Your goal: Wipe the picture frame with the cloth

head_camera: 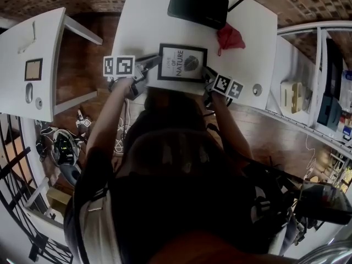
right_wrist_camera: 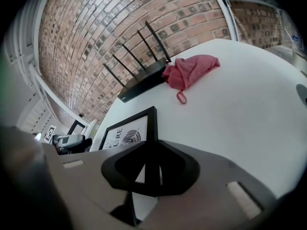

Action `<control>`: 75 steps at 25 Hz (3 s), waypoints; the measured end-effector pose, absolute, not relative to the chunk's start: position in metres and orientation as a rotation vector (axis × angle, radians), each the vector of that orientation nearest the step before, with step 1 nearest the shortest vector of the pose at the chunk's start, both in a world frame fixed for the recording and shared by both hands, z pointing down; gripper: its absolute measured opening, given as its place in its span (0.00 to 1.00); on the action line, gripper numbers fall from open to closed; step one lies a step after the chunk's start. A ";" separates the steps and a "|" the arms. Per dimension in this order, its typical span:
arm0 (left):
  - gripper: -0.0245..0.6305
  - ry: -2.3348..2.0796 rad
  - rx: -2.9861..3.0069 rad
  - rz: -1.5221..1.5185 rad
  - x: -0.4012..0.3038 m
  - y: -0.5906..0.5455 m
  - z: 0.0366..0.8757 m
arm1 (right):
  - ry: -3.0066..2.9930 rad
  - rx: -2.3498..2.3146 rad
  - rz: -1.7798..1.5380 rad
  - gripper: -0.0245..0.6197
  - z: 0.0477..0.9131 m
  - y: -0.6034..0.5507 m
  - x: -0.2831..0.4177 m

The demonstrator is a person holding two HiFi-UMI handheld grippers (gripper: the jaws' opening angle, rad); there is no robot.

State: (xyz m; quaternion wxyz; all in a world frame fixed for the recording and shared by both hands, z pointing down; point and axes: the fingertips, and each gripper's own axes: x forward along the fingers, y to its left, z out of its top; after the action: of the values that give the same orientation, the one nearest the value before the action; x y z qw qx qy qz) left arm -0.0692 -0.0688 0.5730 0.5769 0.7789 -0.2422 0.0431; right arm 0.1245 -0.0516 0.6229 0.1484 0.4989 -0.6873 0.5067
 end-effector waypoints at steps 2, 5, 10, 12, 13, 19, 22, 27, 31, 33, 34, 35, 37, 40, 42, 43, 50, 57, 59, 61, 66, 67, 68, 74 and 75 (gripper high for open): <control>0.21 -0.593 1.829 0.111 -0.075 -0.064 0.575 | -1.964 1.469 1.487 0.15 0.623 -0.052 0.126; 0.21 -0.640 1.856 0.122 -0.081 -0.062 0.576 | -1.950 1.515 1.533 0.15 0.622 -0.054 0.128; 0.21 -0.696 1.912 0.064 -0.087 -0.061 0.562 | -1.955 1.518 1.567 0.16 0.622 -0.055 0.127; 0.21 -0.722 1.933 0.037 -0.095 -0.058 0.554 | -1.961 1.504 1.588 0.16 0.623 -0.053 0.126; 0.21 -0.734 1.948 0.032 -0.100 -0.056 0.549 | -1.965 1.499 1.590 0.16 0.623 -0.052 0.127; 0.04 -0.830 2.108 0.118 -0.131 -0.041 0.518 | -2.112 1.577 1.376 0.24 0.579 -0.042 0.128; 0.04 -0.782 2.161 0.024 -0.130 -0.034 0.495 | -2.350 1.430 1.176 0.09 0.523 -0.027 0.097; 0.04 -0.387 2.126 -0.210 -0.068 -0.011 0.439 | -2.730 0.723 1.313 0.04 0.421 0.034 -0.021; 0.04 -0.109 2.127 -0.285 -0.020 0.022 0.398 | -2.752 0.328 1.406 0.04 0.384 0.089 -0.073; 0.04 -0.075 2.158 -0.243 -0.007 0.034 0.391 | -2.741 0.229 1.398 0.04 0.380 0.103 -0.080; 0.04 -0.057 2.160 -0.226 -0.001 0.039 0.389 | -2.742 0.199 1.391 0.04 0.378 0.104 -0.081; 0.04 -0.039 2.144 -0.224 0.006 0.042 0.386 | -2.745 0.176 1.387 0.04 0.378 0.103 -0.079; 0.04 -0.011 2.071 -0.276 0.015 0.042 0.380 | -2.748 0.112 1.398 0.04 0.377 0.098 -0.075; 0.04 -0.023 2.063 -0.283 0.027 0.040 0.374 | -2.733 -0.069 1.383 0.04 0.372 0.101 -0.071; 0.04 -0.038 2.105 -0.222 0.037 0.041 0.371 | -2.742 -0.195 1.338 0.04 0.364 0.104 -0.066; 0.04 -0.050 2.130 -0.199 0.042 0.038 0.367 | -2.767 -0.250 1.319 0.04 0.358 0.103 -0.062; 0.05 -0.205 2.153 -0.083 0.067 0.006 0.377 | -2.785 -0.544 1.378 0.03 0.356 0.078 -0.030; 0.04 -0.466 1.997 -0.191 0.056 -0.051 0.407 | -2.815 -0.479 1.571 0.04 0.365 0.021 0.008; 0.04 -0.583 1.973 -0.169 0.044 -0.066 0.423 | -2.887 -0.178 1.536 0.04 0.381 -0.018 0.036; 0.04 -0.640 1.947 -0.138 0.033 -0.070 0.437 | -2.894 0.194 1.466 0.28 0.404 -0.062 0.074; 0.04 -0.726 1.744 -0.143 0.012 -0.061 0.471 | -2.558 1.013 0.941 0.33 0.487 -0.165 0.179; 0.04 -0.734 1.725 -0.150 0.012 -0.062 0.473 | -2.449 1.063 0.838 0.36 0.507 -0.178 0.193; 0.04 -0.737 1.734 -0.156 0.012 -0.064 0.473 | -2.348 1.084 0.770 0.37 0.527 -0.189 0.204; 0.05 -0.784 1.763 -0.137 0.016 -0.072 0.477 | -1.972 1.035 0.591 0.37 0.616 -0.214 0.239; 0.04 -0.796 1.754 -0.136 0.015 -0.072 0.479 | -1.966 1.025 0.571 0.38 0.620 -0.215 0.239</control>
State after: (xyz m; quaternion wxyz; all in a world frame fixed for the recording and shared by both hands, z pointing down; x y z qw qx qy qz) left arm 0.0149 -0.0716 0.4789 0.5690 0.7470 -0.3390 -0.0579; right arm 0.2390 -0.2151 0.6201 0.4134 0.4077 -0.7818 0.2273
